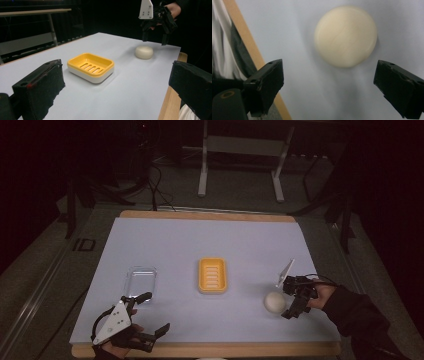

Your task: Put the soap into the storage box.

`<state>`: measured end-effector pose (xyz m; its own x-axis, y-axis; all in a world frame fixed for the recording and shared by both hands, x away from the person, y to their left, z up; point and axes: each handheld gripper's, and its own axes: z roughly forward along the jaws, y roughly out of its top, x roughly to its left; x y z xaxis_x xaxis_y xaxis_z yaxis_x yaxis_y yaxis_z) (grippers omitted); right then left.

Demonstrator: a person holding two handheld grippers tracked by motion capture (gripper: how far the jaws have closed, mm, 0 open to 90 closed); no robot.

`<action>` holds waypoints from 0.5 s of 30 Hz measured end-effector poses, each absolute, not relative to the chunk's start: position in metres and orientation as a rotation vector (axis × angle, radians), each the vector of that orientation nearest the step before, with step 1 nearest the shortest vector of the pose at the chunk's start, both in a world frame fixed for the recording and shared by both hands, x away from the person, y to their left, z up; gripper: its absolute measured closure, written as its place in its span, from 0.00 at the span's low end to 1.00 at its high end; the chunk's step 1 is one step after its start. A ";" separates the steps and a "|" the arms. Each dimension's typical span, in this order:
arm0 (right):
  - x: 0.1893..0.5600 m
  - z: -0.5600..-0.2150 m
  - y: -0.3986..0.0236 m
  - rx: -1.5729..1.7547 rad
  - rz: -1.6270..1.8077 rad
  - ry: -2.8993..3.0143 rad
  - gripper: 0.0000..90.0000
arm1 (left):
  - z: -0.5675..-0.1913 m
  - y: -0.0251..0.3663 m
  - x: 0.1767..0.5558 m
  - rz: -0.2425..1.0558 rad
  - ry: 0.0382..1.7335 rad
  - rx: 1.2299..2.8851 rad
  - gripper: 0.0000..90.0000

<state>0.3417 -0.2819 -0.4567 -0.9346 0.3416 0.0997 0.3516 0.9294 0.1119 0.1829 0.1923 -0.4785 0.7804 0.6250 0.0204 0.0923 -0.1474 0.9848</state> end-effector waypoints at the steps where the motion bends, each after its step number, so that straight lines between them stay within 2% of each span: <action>1: 0.342 -0.458 -0.282 -0.537 -0.204 -3.004 0.10 | -0.478 0.192 0.183 0.510 0.572 1.678 0.00; 15: 0.349 -0.465 -0.284 -0.472 -0.388 -3.020 0.10 | -0.479 0.192 0.183 0.505 0.569 1.679 0.00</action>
<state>0.3487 -0.2840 -0.4648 -0.9513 0.2923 0.0982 0.3077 0.9215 0.2370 0.1832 0.1922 -0.4787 0.7837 0.6208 0.0195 0.0929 -0.1482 0.9846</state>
